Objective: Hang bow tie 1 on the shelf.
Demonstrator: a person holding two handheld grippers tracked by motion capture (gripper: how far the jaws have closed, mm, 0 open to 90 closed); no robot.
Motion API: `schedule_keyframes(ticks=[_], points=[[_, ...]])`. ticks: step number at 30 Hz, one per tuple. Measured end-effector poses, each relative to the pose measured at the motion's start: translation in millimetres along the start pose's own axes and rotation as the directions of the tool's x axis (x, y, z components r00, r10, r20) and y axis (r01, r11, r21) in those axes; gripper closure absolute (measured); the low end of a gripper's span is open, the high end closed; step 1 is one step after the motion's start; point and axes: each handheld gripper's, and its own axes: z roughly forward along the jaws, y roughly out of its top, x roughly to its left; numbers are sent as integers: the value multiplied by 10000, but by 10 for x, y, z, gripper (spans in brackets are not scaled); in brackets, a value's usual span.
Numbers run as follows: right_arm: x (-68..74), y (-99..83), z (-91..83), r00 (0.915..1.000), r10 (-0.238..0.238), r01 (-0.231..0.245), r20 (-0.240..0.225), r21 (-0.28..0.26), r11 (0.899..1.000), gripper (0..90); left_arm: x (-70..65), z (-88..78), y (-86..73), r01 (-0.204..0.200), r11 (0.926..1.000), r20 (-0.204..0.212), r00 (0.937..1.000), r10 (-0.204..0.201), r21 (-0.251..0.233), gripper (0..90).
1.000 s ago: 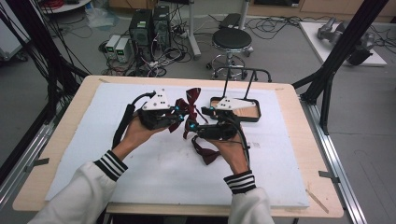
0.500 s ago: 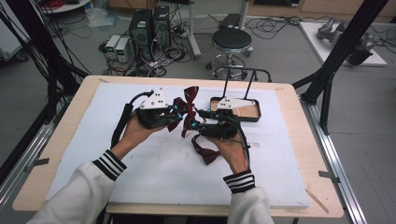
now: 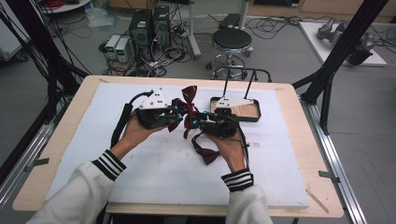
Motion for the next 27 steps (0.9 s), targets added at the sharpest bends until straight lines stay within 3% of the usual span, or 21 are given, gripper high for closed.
schedule_keyframes(ticks=[5,9,21,24,27], points=[[-13,6,9,10000,97,-97,23,55,9999,721,-3,-2,-1,-31,10000,122,9999,32,-6,856],[5,20,4,9998,-81,78,190,118,9999,851,4,0,-7,-2,10000,163,9999,3,-41,856],[27,45,19,9989,-342,335,324,206,9992,877,36,-5,-35,127,9999,170,9998,-128,102,804],[24,46,13,9986,-412,408,328,146,9991,877,42,-3,-46,194,9998,230,9995,-196,93,749],[28,51,-3,9986,-369,368,387,36,9993,877,57,-4,-61,391,9992,111,9992,-392,67,558]])
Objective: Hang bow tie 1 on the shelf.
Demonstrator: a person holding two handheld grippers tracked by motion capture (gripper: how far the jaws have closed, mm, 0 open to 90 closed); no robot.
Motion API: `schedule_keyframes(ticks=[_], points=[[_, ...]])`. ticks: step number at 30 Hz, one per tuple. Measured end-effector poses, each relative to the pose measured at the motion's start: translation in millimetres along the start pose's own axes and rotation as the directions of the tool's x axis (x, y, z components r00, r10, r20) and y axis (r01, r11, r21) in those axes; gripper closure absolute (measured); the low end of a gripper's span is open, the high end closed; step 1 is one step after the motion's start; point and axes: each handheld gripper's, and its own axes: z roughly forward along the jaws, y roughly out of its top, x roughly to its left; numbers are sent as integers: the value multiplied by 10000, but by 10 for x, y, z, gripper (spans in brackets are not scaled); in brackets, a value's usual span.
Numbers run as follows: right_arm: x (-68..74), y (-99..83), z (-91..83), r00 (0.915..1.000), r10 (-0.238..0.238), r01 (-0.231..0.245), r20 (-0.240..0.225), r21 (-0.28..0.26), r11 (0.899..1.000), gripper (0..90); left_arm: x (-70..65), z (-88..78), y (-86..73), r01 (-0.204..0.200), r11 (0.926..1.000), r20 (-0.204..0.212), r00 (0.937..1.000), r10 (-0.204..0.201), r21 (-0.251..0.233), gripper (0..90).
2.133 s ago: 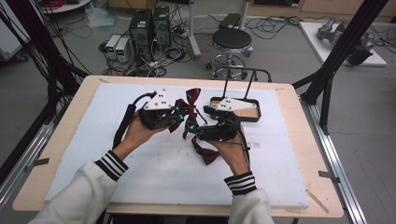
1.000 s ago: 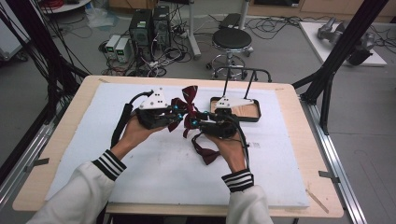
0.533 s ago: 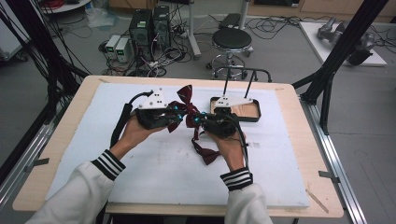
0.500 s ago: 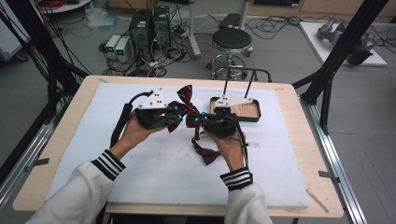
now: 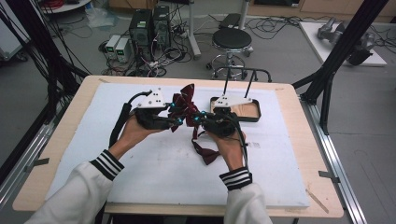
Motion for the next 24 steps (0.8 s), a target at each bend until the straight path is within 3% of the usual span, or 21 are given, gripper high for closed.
schedule_keyframes(ticks=[4,10,14,24], points=[[-15,0,-32,9999,43,-42,94,-52,10000,877,25,-14,-26,196,9998,-147,9997,-196,34,432],[-36,2,-74,9997,71,-66,241,-207,9998,877,47,-44,-65,459,9985,-195,9987,-465,-287,208],[-64,2,-98,9995,126,-116,275,-353,9993,877,60,-76,-96,483,9984,-272,9984,-491,-306,157],[-108,6,-158,9982,209,-169,559,-710,9973,877,129,-258,-317,900,9939,-540,9942,-935,-640,154]])
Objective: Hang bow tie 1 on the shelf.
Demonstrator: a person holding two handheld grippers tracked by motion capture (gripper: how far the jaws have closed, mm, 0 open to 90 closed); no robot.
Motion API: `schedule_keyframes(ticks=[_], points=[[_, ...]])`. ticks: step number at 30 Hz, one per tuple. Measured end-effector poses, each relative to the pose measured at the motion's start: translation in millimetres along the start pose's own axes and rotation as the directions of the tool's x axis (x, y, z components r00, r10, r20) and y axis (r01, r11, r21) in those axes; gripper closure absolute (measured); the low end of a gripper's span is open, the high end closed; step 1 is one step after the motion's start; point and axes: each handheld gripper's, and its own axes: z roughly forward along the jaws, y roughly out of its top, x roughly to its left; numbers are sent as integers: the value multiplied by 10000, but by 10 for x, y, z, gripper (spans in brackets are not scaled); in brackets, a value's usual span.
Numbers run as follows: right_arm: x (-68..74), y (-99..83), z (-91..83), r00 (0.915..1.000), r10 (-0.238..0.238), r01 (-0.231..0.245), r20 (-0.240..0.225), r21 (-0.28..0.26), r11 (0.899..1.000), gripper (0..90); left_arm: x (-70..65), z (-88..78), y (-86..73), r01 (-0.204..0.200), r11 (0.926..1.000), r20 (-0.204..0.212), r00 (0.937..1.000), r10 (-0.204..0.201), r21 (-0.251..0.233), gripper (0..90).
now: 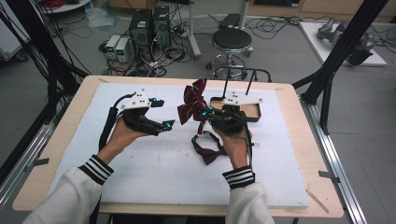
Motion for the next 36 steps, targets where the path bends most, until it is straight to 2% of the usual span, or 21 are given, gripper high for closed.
schedule_keyframes(ticks=[8,19,26,36], points=[[-82,15,-63,9996,99,-88,251,-421,9991,877,59,-215,-241,302,9991,-247,9992,-309,-289,155],[-172,131,-113,9968,266,-202,755,-843,9962,877,60,-497,-552,466,9948,-554,9971,-518,-906,155],[-237,179,-124,9936,362,-250,1066,-1045,9942,876,88,-666,-756,755,9896,-836,9928,-861,-1227,155],[-297,261,-40,9898,377,-215,1375,-1173,9929,877,56,-860,-1020,927,9797,-1105,9874,-1135,-1778,155]])
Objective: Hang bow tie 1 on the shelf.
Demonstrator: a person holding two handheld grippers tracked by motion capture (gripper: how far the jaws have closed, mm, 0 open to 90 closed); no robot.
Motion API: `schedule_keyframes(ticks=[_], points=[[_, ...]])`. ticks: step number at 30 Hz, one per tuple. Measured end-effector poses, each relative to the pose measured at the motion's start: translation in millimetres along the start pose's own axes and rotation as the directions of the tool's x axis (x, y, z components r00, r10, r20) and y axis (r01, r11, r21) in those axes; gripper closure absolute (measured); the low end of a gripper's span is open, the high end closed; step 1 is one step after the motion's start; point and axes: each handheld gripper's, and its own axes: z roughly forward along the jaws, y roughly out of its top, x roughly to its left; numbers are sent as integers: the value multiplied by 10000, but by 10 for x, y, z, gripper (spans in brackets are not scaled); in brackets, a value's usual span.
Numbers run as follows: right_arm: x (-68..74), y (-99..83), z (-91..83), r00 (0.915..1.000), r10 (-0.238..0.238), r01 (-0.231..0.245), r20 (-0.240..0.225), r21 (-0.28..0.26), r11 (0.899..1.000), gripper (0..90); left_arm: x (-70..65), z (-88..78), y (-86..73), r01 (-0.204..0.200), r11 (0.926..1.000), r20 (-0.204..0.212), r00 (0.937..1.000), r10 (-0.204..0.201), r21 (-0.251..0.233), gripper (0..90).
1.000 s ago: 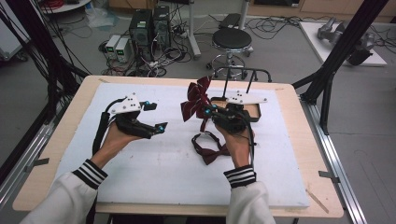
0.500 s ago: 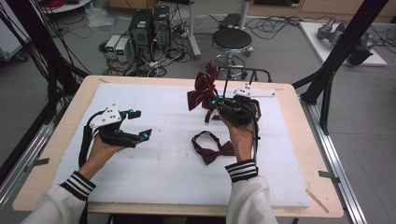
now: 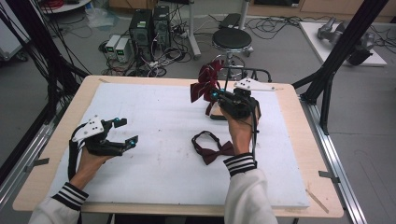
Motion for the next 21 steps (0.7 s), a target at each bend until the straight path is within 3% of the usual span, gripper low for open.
schedule_keyframes(ticks=[5,17,21], points=[[-21,40,45,9995,-195,197,262,-77,9998,877,4,-60,-105,118,9999,-207,9997,-120,-100,155],[-140,146,180,9986,-80,90,528,-193,9998,876,-13,-177,-252,186,9978,-313,9993,-206,-642,155],[-153,158,225,9984,-46,62,556,-295,9995,877,-29,-206,-289,139,9980,-422,9990,-166,-619,155]])
